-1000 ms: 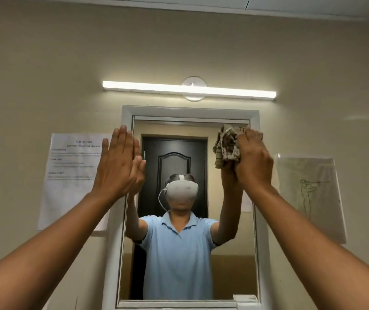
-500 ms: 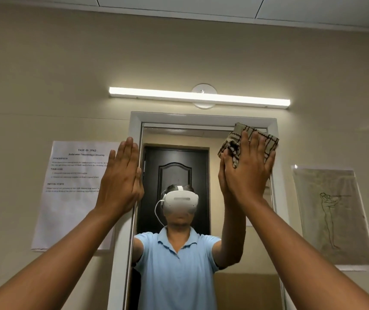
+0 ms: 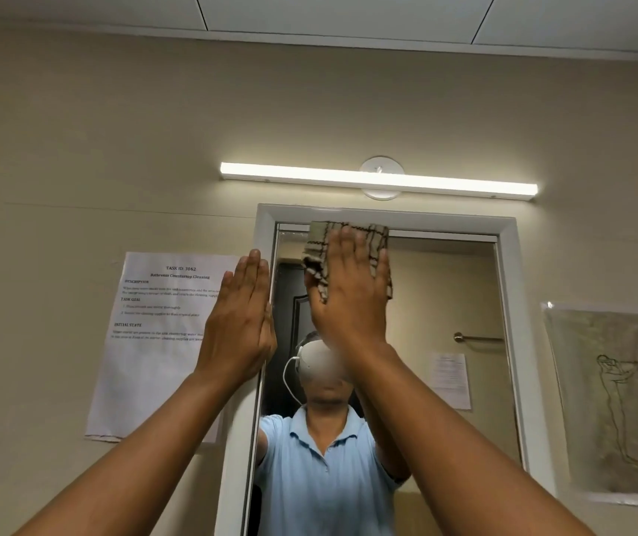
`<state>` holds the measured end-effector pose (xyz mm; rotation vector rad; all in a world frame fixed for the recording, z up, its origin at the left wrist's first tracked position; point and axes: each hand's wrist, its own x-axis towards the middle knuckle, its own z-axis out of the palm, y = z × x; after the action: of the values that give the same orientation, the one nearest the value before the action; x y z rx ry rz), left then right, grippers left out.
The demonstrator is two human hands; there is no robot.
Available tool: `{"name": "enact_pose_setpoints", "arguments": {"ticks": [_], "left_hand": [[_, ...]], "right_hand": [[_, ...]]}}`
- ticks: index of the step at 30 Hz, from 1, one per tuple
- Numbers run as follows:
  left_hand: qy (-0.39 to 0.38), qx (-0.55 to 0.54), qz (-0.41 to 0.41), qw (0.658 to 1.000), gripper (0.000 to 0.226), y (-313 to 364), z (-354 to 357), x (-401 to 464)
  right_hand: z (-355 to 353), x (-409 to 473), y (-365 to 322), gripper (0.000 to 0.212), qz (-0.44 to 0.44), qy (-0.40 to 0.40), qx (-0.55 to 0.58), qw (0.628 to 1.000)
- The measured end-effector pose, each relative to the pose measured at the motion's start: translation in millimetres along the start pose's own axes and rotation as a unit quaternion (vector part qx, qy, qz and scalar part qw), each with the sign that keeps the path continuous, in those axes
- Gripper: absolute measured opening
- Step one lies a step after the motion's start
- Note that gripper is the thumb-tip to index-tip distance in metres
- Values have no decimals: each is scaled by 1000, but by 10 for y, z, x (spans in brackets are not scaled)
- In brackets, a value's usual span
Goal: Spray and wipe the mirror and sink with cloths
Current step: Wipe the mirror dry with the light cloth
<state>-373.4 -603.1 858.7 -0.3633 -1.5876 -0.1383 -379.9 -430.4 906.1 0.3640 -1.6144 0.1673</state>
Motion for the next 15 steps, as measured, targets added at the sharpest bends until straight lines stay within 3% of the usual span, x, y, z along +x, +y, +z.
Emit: {"name": "enact_pose_setpoints", "arguments": {"ticks": [7,15], "left_hand": [[13,-41,-19,999,63,15,-11,-13],[1,7,-13,1000,68,-36,25,-31]], "right_hand": [[18,163,-376,75,-97,-52,-1,994],[-47,105,38,79,-184,-46,-38,981]]}}
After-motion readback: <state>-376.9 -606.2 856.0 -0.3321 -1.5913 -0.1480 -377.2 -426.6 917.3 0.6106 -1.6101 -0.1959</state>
